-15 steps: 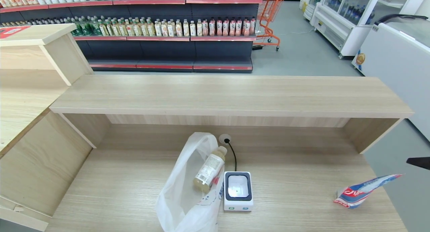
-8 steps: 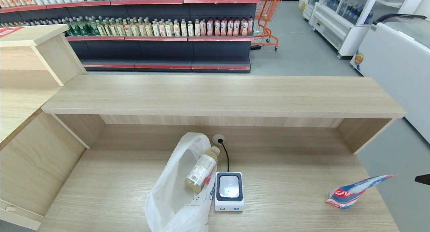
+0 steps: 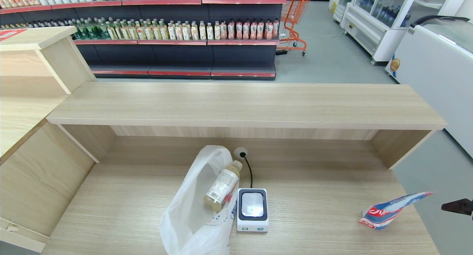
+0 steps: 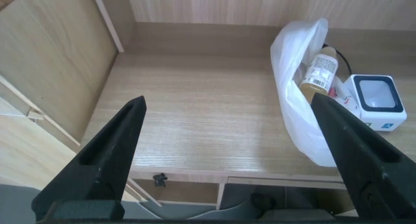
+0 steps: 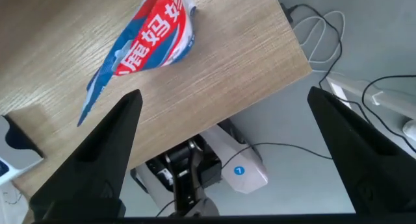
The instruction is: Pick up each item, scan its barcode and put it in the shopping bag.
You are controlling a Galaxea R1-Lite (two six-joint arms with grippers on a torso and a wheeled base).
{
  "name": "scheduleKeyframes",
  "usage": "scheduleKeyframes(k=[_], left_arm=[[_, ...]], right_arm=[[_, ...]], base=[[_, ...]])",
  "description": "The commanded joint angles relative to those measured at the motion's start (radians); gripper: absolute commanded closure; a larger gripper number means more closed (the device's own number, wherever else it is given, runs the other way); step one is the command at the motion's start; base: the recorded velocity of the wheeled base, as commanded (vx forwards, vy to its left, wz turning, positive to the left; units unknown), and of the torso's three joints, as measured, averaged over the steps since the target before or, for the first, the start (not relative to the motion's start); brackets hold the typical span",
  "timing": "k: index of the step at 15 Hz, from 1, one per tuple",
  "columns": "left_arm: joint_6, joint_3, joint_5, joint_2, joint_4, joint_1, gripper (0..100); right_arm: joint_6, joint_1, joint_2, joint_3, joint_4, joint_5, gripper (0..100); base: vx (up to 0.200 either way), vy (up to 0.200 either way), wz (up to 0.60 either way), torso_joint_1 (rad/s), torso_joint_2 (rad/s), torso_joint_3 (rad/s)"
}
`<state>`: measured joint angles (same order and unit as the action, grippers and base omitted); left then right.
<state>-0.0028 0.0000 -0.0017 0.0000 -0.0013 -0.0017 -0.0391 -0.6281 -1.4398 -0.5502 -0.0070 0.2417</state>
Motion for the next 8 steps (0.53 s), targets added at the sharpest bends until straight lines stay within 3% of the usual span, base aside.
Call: scheduleKeyframes(k=[1, 3, 7, 8], left_arm=[[0.000, 0.000, 0.000, 0.000, 0.000, -0.001, 0], [-0.002, 0.000, 0.000, 0.000, 0.000, -0.001, 0], [0.000, 0.000, 0.002, 0.000, 0.000, 0.000, 0], [0.000, 0.000, 0.000, 0.000, 0.000, 0.000, 0]], right_arm=[[-0.002, 0.013, -0.016, 0.003, -0.001, 0.001, 0], [-0.002, 0.016, -0.014, 0.010, -0.001, 0.001, 0], [-0.002, 0.018, -0.011, 0.035, -0.004, -0.001, 0], [-0.004, 0.018, -0.010, 0.035, -0.004, 0.001, 0]], base=[[0.000, 0.000, 0.00, 0.000, 0.00, 0.000], [0.000, 0.000, 0.00, 0.000, 0.00, 0.000], [-0.200, -0.200, 0.00, 0.010, 0.01, 0.001], [0.000, 0.000, 0.00, 0.000, 0.00, 0.000]])
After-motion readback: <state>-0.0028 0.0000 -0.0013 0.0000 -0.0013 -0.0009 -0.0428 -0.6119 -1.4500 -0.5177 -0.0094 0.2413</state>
